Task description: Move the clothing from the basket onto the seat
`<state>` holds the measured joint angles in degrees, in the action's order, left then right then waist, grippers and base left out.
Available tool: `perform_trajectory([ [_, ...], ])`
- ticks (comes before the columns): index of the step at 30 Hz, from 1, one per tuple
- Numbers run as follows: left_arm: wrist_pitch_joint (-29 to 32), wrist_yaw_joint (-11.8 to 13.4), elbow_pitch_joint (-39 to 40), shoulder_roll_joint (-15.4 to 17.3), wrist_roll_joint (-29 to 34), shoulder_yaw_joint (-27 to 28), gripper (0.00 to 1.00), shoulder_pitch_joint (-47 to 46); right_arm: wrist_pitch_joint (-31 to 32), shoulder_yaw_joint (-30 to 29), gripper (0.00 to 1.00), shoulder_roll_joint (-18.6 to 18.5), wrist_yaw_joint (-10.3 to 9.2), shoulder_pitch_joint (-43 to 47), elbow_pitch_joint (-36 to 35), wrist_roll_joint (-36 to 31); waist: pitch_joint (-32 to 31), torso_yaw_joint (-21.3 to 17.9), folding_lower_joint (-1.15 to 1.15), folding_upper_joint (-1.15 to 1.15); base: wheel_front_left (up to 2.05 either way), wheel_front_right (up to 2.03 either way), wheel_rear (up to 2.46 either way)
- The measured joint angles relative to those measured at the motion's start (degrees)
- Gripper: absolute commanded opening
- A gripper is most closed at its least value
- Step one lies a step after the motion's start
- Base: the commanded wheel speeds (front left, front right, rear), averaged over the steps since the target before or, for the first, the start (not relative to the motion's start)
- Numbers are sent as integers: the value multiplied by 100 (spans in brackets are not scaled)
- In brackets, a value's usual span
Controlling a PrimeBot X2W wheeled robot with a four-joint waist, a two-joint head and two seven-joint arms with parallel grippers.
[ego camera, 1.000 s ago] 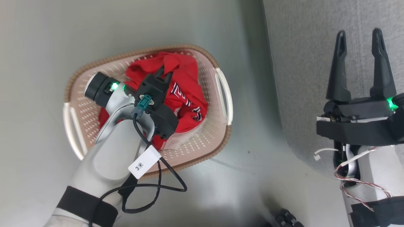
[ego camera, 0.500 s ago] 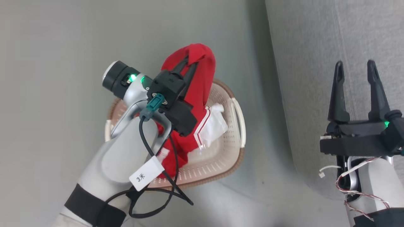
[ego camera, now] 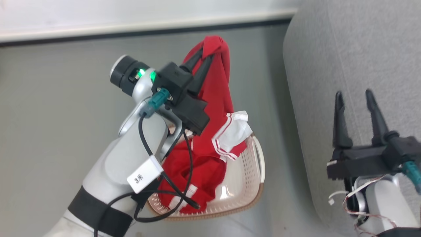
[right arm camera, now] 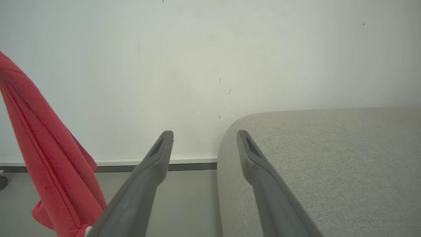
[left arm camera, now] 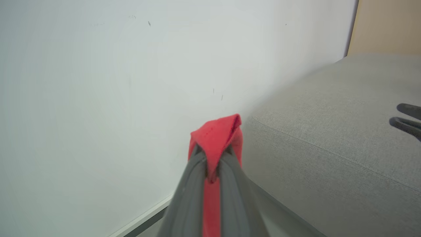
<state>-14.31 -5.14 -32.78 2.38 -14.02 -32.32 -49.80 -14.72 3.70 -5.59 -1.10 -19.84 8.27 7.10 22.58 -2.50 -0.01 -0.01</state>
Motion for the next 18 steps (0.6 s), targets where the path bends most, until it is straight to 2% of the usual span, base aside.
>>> perform_trajectory([
  [8, 0, -43, -219, -20, -419, -22, 0, -196, 1, 129, 100, 16, 129, 177, 377, 0, -700, 100, 0, 0, 0, 0, 0],
  [18, 0, -45, -778, -30, -936, -287, 0, -396, 1, 659, 100, 87, 475, 178, 991, -55, -1567, 75, 0, 0, 0, 0, 0],
])
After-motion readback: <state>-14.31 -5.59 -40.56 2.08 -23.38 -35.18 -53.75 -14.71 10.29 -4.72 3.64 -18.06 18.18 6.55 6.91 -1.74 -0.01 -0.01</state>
